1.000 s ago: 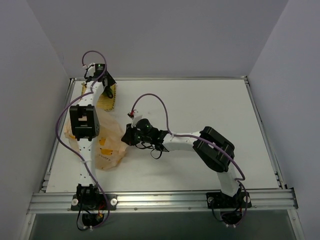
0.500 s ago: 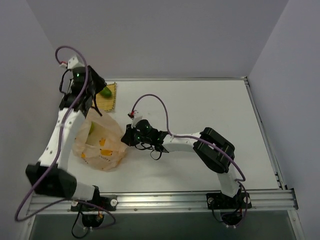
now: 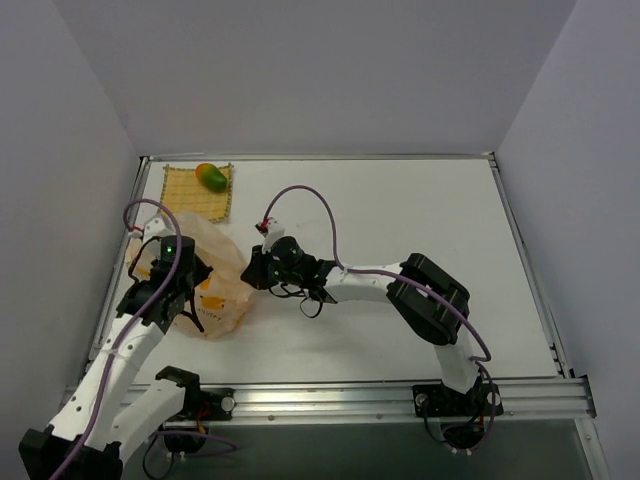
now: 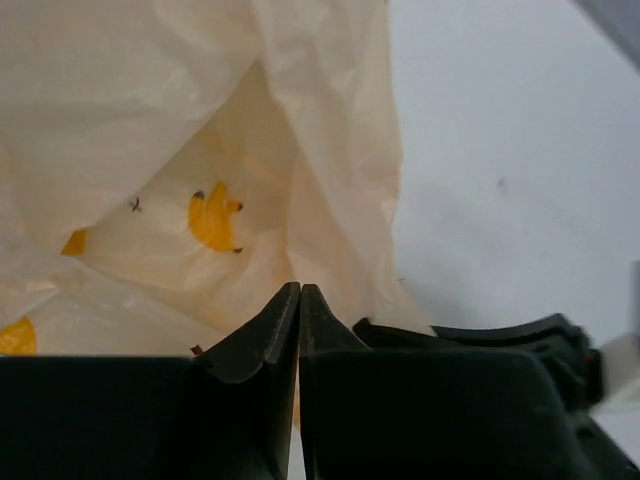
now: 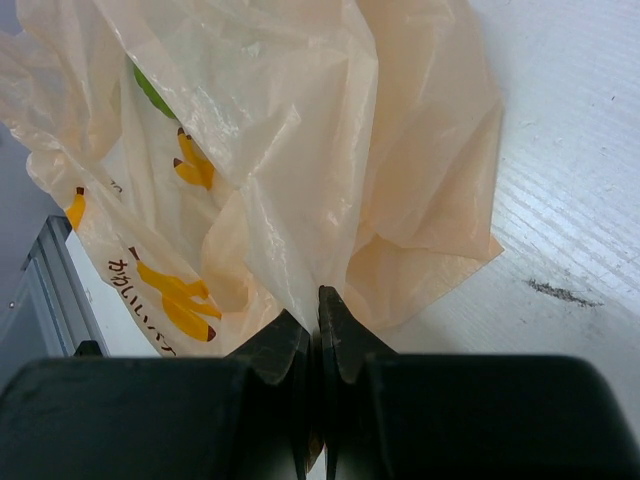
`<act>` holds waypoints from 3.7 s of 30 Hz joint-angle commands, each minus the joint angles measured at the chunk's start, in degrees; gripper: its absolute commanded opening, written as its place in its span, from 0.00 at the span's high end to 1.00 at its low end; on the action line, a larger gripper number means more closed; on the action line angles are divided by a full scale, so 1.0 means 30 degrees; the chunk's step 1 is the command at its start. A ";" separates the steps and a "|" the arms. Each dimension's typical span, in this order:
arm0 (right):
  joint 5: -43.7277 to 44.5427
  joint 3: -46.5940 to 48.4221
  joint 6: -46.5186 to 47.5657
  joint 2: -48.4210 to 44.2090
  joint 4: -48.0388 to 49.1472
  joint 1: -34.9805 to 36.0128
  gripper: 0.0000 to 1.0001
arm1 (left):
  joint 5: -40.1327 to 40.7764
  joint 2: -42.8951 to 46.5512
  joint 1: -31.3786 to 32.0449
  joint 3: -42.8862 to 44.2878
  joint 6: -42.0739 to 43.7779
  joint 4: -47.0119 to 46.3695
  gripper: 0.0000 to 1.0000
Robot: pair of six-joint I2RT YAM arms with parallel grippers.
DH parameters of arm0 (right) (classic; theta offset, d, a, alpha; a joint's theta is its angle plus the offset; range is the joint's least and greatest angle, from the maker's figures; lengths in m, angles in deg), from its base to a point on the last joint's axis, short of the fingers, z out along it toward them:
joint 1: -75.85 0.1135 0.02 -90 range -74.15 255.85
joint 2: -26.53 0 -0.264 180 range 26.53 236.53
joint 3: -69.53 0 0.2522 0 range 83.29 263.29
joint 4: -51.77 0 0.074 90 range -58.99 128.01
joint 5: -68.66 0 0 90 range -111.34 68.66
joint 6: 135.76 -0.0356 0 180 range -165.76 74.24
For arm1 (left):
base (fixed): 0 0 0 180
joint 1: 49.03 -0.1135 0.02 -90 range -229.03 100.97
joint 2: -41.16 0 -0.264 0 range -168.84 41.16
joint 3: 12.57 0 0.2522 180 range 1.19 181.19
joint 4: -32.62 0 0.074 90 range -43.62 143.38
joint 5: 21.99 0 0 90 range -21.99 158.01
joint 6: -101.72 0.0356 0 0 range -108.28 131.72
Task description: Take the fake fruits out of the plastic bag
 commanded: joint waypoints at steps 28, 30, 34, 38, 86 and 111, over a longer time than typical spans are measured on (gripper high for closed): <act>0.0205 0.1716 0.0354 -0.0262 -0.0007 0.1217 1.00 | 0.6746 -1.2800 -0.4352 0.1816 0.2797 -1.0585 0.13; 0.0029 0.1949 0.0442 -0.0088 -0.0007 0.1217 1.00 | 0.5544 -1.3443 -0.4766 0.2050 0.3091 -1.1556 0.11; -0.0381 0.2213 0.0530 0.0206 -0.0007 0.1188 1.00 | 0.4195 -1.5025 -0.5646 0.3013 0.4348 -1.2671 0.08; -0.0703 0.2389 0.0501 0.0645 0.0022 0.1042 1.00 | 0.3404 -1.6696 -0.6173 0.4101 0.4674 -1.2671 0.08; -0.1436 0.0048 0.1262 0.0910 -0.0829 0.3502 1.00 | -0.3543 -0.5792 -0.3889 0.8727 0.1041 -0.1444 0.83; -0.1378 -0.6223 0.4749 -0.3426 -0.3581 0.1364 1.00 | -0.4974 -2.3903 -0.9161 1.9393 0.2565 -0.6753 0.82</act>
